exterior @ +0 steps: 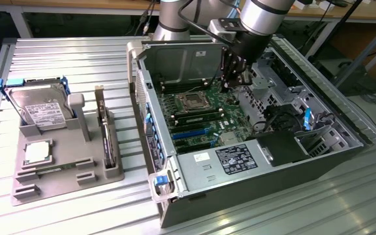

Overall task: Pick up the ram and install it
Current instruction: 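Press down the ram until it locks into place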

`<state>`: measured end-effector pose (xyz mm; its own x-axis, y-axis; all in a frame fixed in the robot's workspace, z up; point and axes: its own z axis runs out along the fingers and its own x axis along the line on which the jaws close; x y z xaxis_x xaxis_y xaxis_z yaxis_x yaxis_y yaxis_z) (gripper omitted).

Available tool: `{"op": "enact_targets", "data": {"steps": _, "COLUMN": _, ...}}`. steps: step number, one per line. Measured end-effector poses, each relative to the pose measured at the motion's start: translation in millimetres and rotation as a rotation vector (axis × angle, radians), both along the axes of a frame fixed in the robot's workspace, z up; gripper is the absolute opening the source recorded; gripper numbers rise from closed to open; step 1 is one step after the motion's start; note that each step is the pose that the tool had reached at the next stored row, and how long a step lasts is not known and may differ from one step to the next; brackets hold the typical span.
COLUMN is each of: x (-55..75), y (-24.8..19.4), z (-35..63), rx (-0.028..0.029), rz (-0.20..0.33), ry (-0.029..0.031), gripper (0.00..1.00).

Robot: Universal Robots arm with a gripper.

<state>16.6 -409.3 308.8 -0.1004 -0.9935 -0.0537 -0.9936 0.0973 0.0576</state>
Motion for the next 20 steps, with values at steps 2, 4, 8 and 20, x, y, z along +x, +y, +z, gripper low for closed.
{"op": "enact_targets", "data": {"steps": 2, "x": 0.0, "y": 0.0, "z": 0.0, "rx": 0.0, "rz": -0.032, "ry": 0.0, "gripper": 0.1}}
{"op": "enact_targets", "data": {"steps": 4, "x": 0.0, "y": 0.0, "z": 0.0, "rx": 0.0001, "rz": -0.067, "ry": 0.0, "gripper": 0.1}}
{"op": "enact_targets", "data": {"steps": 8, "x": 0.0, "y": 0.0, "z": 0.0, "rx": 0.0, "rz": -0.139, "ry": 0.0, "gripper": 0.1}}
{"op": "enact_targets", "data": {"steps": 20, "x": 0.0, "y": 0.0, "z": 0.0, "rx": 0.0, "rz": -0.34, "ry": 0.0, "gripper": 0.1}}
